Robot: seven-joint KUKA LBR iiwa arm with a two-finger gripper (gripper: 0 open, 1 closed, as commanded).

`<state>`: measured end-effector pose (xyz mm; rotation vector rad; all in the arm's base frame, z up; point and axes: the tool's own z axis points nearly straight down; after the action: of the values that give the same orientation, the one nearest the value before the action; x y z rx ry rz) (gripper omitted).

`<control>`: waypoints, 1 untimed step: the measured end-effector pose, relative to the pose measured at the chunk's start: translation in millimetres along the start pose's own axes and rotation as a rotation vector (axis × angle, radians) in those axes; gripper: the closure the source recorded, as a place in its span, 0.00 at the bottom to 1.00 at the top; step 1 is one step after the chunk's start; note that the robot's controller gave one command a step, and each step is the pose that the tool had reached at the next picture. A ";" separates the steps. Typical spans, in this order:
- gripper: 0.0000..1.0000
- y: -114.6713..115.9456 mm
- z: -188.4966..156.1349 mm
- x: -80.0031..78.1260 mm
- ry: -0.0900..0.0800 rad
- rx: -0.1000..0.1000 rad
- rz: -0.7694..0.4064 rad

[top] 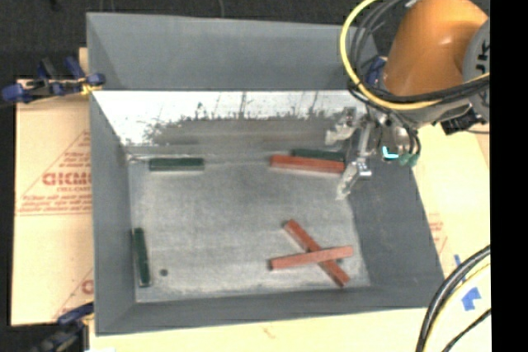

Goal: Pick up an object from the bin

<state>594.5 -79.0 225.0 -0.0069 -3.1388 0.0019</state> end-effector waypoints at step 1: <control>0.00 0.1 -4.5 -1.5 -0.008 0.001 -0.002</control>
Offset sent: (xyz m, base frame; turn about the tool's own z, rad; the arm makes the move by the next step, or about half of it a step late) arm -0.1121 0.0074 -0.1550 0.0439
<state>596.0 -78.9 229.5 -0.0040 -3.1464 0.0041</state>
